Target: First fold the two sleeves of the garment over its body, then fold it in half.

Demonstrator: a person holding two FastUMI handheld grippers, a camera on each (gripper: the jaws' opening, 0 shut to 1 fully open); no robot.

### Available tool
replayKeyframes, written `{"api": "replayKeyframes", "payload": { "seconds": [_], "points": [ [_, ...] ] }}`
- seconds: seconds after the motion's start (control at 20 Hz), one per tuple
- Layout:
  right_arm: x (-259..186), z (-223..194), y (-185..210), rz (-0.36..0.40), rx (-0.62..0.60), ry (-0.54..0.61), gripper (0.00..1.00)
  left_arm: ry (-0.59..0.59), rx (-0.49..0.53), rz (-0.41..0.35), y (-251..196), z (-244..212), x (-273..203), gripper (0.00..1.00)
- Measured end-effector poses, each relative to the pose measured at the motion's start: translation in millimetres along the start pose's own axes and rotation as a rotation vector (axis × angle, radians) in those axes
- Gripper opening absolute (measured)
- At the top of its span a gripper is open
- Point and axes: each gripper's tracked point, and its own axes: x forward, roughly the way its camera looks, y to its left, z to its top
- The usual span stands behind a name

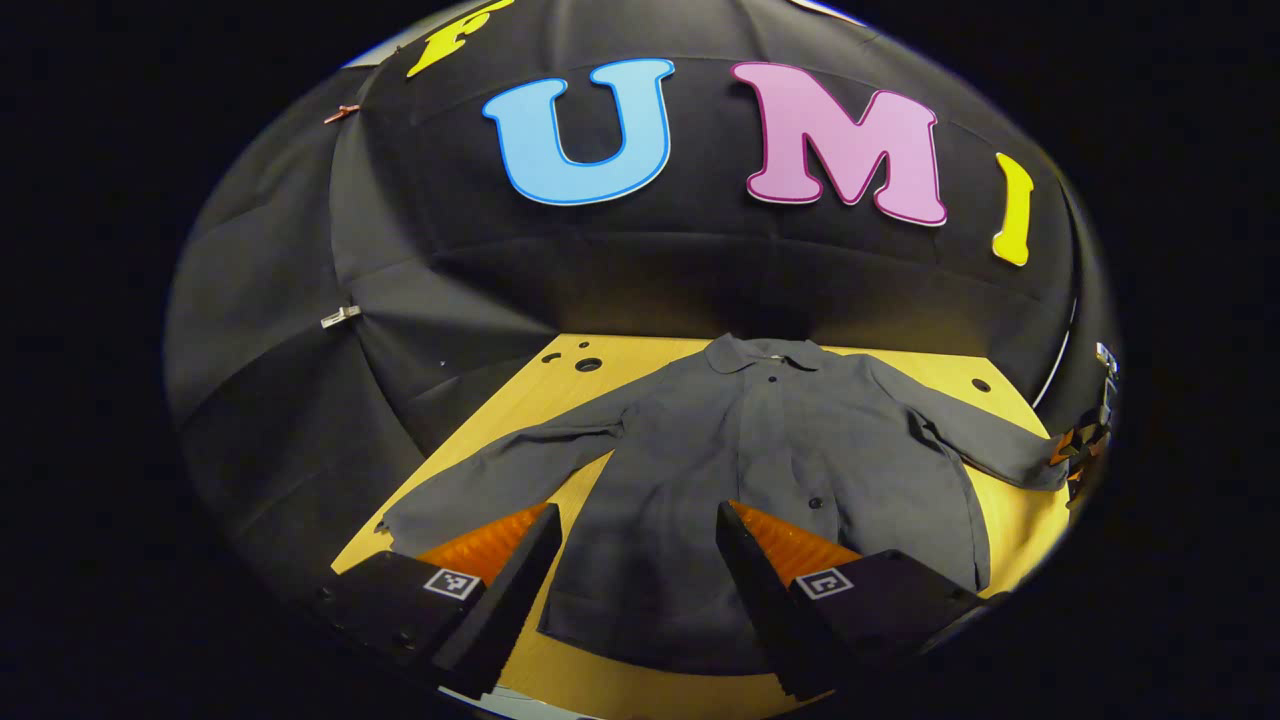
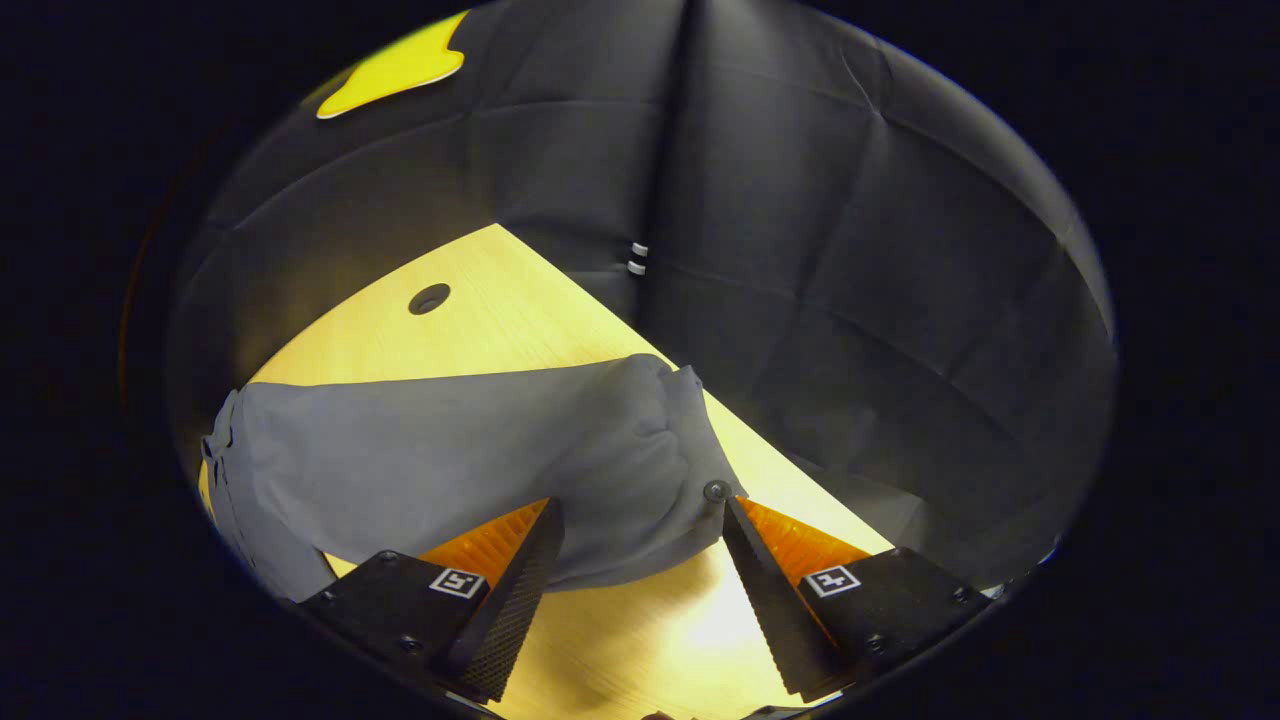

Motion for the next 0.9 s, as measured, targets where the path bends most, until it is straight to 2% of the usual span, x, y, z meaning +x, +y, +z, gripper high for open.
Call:
{"api": "replayKeyframes", "payload": {
  "seconds": [0.3, 0.5, 0.6, 0.65, 0.7, 0.9],
  "points": [
    [19.5, -8.5, -11.7, -0.017, 0.032, 0.086, 0.98, 0.009, 0.002, 0.017, 0.9, 0.0, 8.5, 0.99],
    [20.2, -8.3, -9.9, -0.007, 0.038, 0.089, 0.98, -0.028, 0.056, 0.016, 1.5, 8.5, 10.9, 0.98],
    [18.3, -7.0, -8.5, 0.005, 0.017, 0.080, 0.99, -0.018, 0.049, 0.014, 1.3, 6.2, 13.1, 0.98],
    [16.1, -6.4, -8.4, 0.014, 0.004, 0.076, 0.96, -0.007, 0.038, 0.016, 1.7, 2.8, 14.2, 0.98],
    [14.2, -7.8, -10.1, 0.026, -0.010, 0.076, 0.92, 0.004, 0.033, 0.016, 1.0, 1.4, 14.5, 0.98],
    [23.5, -5.1, -4.7, 0.032, -0.086, 0.038, 0.36, -0.004, 0.057, 0.009, -2.3, 5.6, 12.8, 0.98]
  ]
}}
